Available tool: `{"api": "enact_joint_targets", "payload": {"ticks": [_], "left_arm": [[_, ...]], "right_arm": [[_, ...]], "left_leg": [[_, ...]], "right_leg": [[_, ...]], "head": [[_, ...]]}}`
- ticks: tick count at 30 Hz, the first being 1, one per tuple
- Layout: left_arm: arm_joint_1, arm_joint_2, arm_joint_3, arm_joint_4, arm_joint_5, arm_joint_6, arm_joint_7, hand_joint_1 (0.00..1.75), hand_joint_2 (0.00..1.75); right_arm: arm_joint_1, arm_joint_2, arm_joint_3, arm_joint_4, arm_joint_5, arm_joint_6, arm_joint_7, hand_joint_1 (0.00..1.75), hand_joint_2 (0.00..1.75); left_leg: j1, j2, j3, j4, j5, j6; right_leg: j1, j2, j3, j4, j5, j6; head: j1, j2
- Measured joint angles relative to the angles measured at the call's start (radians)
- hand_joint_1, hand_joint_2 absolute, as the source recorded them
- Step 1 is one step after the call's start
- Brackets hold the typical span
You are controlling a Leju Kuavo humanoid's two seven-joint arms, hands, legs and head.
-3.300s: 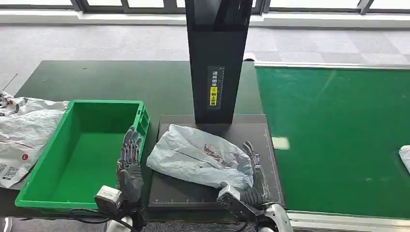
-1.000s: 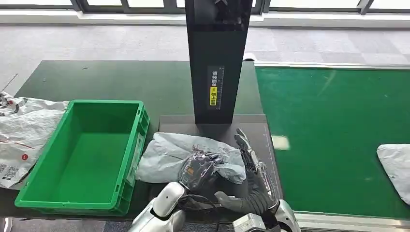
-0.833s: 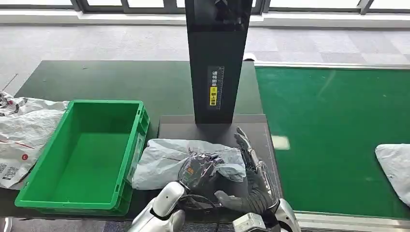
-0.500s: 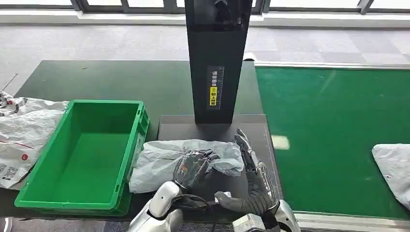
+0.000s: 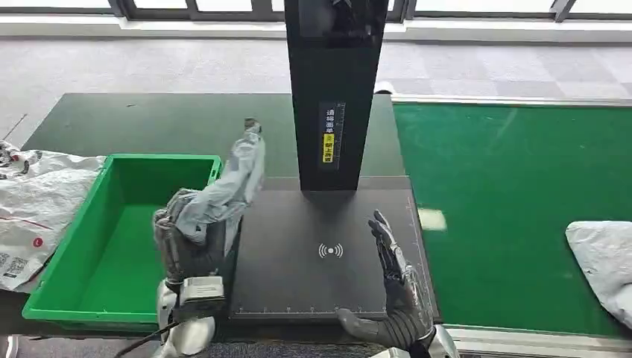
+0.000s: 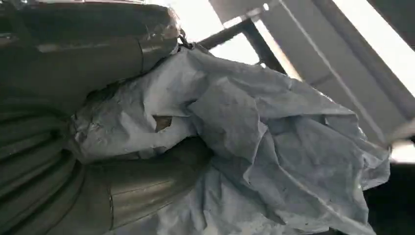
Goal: Moved the parcel from conveyor to table for the left to box.
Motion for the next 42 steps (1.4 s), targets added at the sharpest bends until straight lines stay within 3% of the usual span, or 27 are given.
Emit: {"api": "enact_joint_targets", "payload": {"ticks": [12,36,42], "left_arm": [[0.025,0.038,0.106,-0.168,0.239,-0.094,-0.121,1.75,1.75],[0.033,0.054,0.146,-0.227,0.244,-0.093,-0.127,1.75,1.75],[-0.027,0.07,0.226,-0.231,0.294,-0.127,-0.098,1.75,1.75]], "right_arm": [[0.001,0.003,0.0,-0.012,0.008,0.019,0.014,0.0,1.75],[0.001,0.003,0.0,-0.017,0.008,0.021,0.012,0.0,1.75],[0.001,0.006,0.0,-0.017,0.005,0.028,0.01,0.0,1.75]], "left_leg": [[0.0,0.0,0.0,0.0,0.0,0.0],[0.0,0.0,0.0,0.0,0.0,0.0],[0.0,0.0,0.0,0.0,0.001,-0.001]], "right_leg": [[0.0,0.0,0.0,0.0,0.0,0.0],[0.0,0.0,0.0,0.0,0.0,0.0],[0.0,0.0,0.0,0.0,0.0,0.0]], "head": [[0.0,0.0],[0.0,0.0],[0.0,0.0]]}}
